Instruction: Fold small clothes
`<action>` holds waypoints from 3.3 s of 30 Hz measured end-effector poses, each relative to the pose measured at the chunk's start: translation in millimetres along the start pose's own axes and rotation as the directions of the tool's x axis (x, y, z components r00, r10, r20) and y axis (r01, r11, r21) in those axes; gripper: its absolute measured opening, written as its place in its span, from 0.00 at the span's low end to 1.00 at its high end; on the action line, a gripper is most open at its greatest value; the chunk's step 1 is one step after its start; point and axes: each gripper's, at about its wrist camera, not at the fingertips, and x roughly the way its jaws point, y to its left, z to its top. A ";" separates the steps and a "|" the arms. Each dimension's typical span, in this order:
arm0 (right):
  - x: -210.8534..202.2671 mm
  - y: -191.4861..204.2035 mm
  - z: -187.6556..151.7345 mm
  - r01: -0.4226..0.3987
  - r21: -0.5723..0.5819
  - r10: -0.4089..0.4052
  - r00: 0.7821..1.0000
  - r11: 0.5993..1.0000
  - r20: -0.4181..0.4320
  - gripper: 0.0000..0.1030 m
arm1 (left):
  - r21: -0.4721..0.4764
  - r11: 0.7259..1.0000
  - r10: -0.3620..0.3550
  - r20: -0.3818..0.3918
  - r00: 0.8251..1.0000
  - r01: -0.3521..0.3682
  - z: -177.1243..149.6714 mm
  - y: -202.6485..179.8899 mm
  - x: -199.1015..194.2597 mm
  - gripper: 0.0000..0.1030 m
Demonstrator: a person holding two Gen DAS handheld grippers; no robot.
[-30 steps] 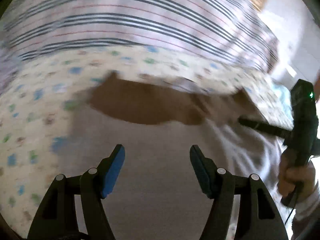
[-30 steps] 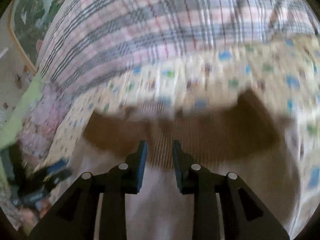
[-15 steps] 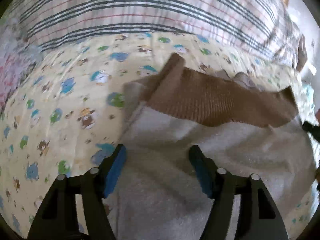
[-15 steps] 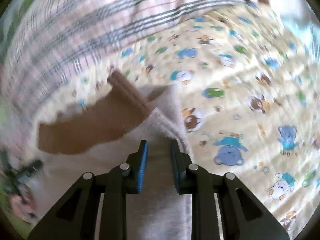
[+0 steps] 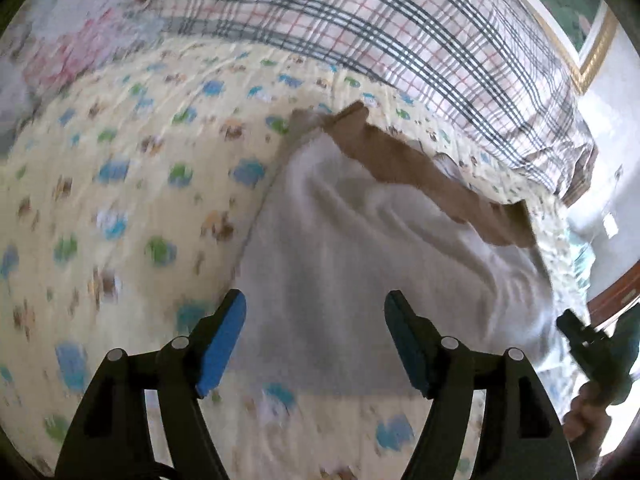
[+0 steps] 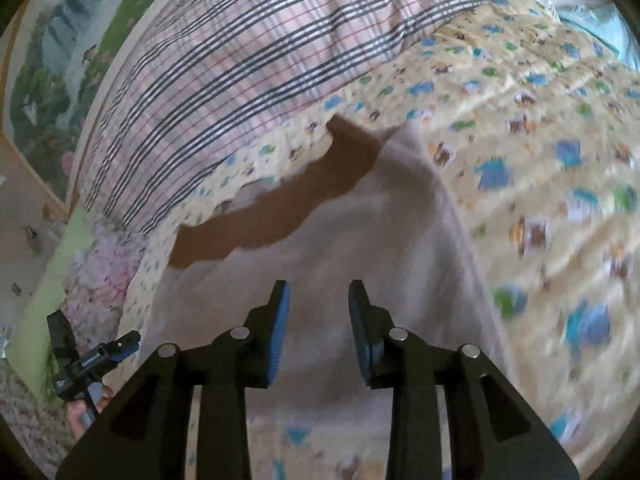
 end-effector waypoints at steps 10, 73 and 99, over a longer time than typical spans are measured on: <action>-11.4 11.8 -43.6 -0.067 0.047 0.068 0.998 0.997 -0.008 0.34 | -0.216 0.974 -0.083 -0.043 0.996 0.071 -59.7 18.8 0.8 0.72; 64.9 -8.3 59.2 -0.235 0.083 0.248 0.944 0.968 -0.218 0.70 | 0.206 0.923 -0.318 -0.066 0.946 0.325 -45.8 -201.5 65.5 0.06; 64.5 -28.8 128.8 -0.102 -0.147 0.063 0.967 0.984 -0.247 0.23 | 0.476 0.842 -0.241 -0.087 0.967 0.253 -84.4 -326.5 94.5 0.07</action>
